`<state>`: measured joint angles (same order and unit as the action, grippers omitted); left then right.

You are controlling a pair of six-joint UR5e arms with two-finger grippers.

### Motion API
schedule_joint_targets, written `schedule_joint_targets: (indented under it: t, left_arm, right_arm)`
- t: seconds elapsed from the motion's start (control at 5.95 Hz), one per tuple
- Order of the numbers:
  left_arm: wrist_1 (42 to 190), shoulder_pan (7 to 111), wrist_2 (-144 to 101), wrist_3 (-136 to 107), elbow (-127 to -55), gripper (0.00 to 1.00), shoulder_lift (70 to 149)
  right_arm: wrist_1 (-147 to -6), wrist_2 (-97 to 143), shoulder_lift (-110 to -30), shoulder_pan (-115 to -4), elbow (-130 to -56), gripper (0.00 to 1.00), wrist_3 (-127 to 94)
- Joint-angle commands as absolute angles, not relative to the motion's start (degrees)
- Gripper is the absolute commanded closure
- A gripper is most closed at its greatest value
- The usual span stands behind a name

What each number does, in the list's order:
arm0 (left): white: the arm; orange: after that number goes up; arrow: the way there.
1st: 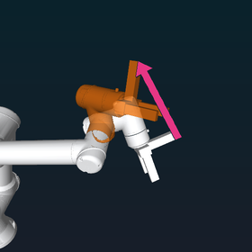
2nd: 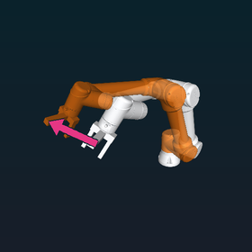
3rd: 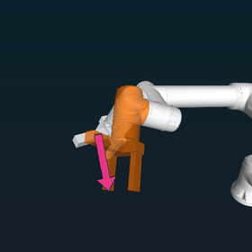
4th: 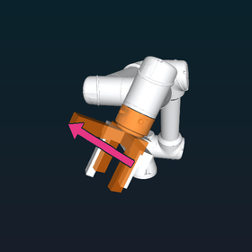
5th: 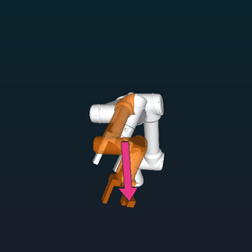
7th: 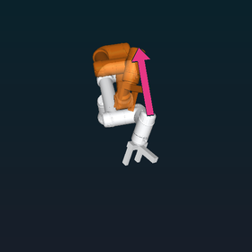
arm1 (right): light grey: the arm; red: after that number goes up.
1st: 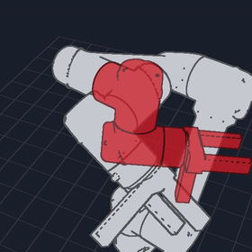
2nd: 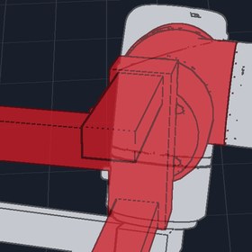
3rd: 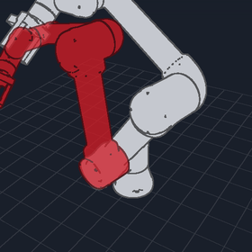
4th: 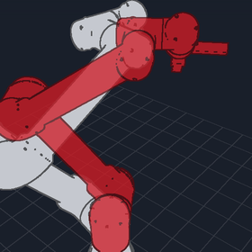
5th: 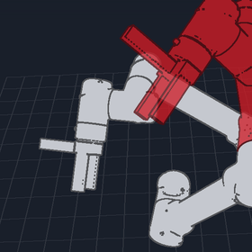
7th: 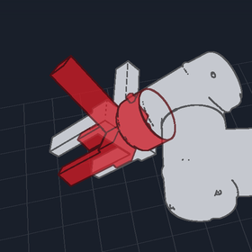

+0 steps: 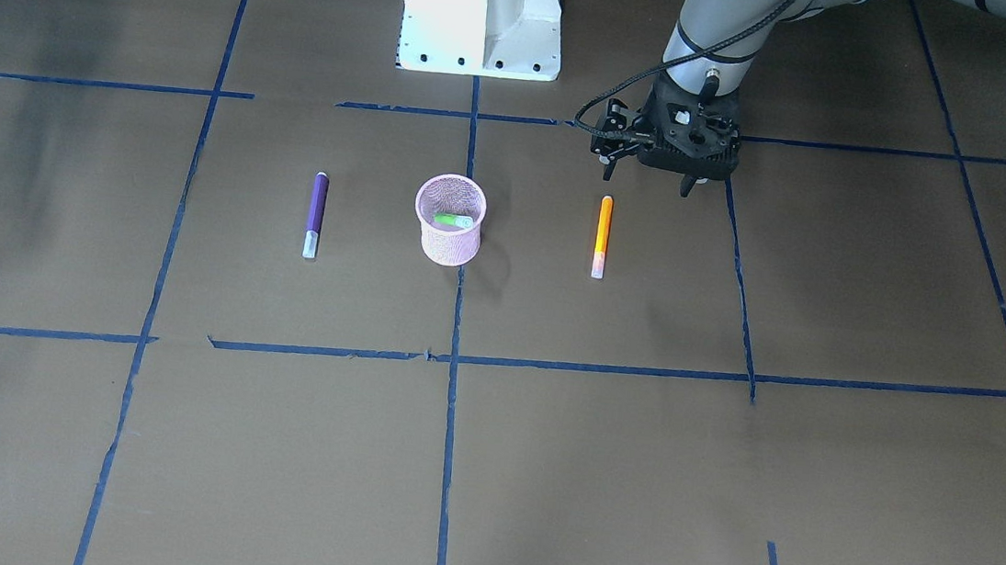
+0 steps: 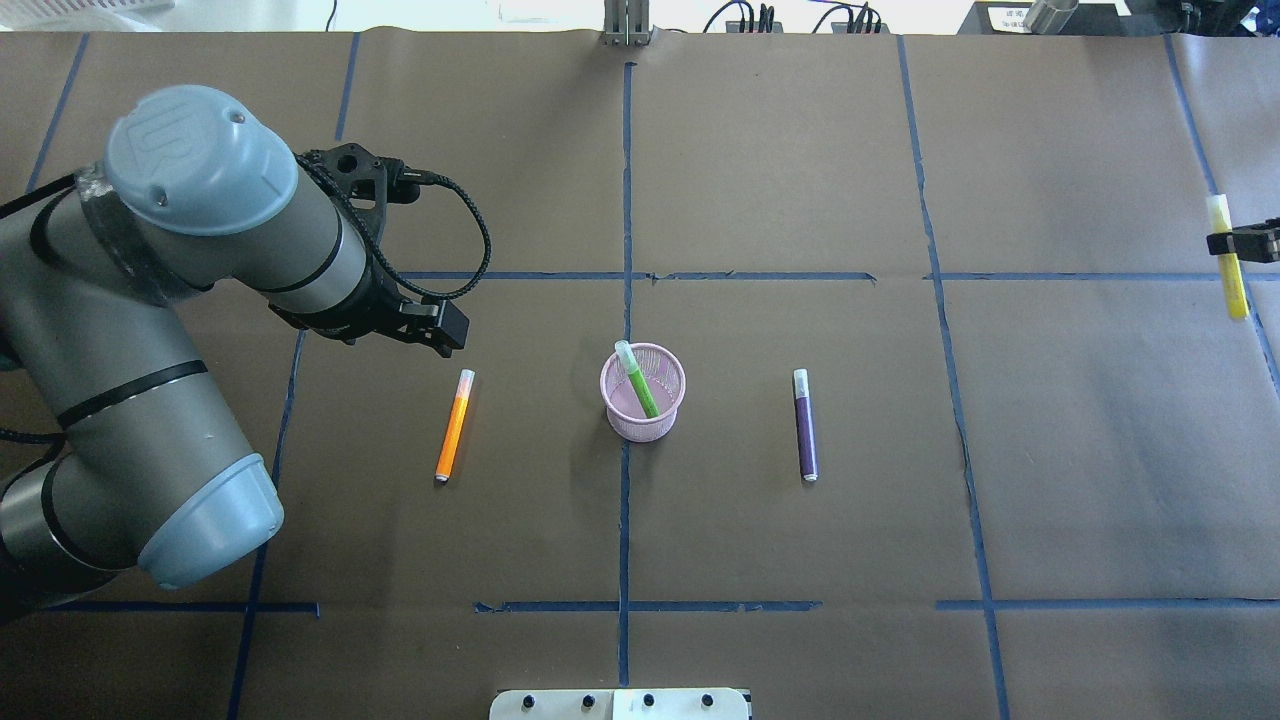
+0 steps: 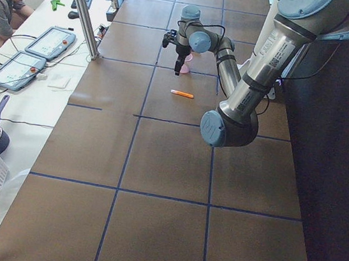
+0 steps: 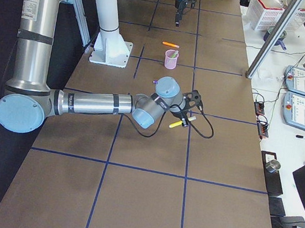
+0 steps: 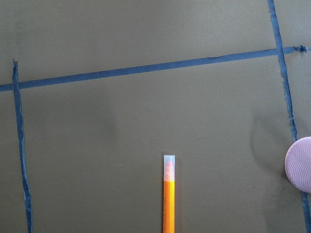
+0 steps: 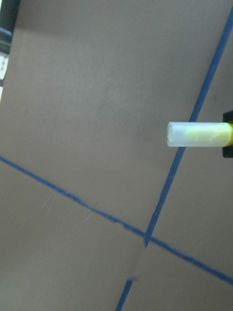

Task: Collect pens into pen holder
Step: 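Carry the yellow marker with the right gripper toward the pink cup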

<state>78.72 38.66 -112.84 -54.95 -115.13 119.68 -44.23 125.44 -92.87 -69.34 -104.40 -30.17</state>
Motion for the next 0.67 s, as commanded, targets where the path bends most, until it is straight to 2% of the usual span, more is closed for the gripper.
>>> schedule_joint_targets:
  t: [0.0, 0.5]
  left_arm:
    - [78.7, 38.8, -112.9, -55.1, -115.4, 0.00, 119.7]
    - [78.7, 38.8, -113.0, -56.3, -116.0, 0.00, 119.7]
  right_arm:
    - [-44.2, 120.1, -84.2, -61.9, -107.9, 1.00, -31.0]
    - [-46.0, 100.1, -75.4, -43.8, -109.0, 1.00, -42.4]
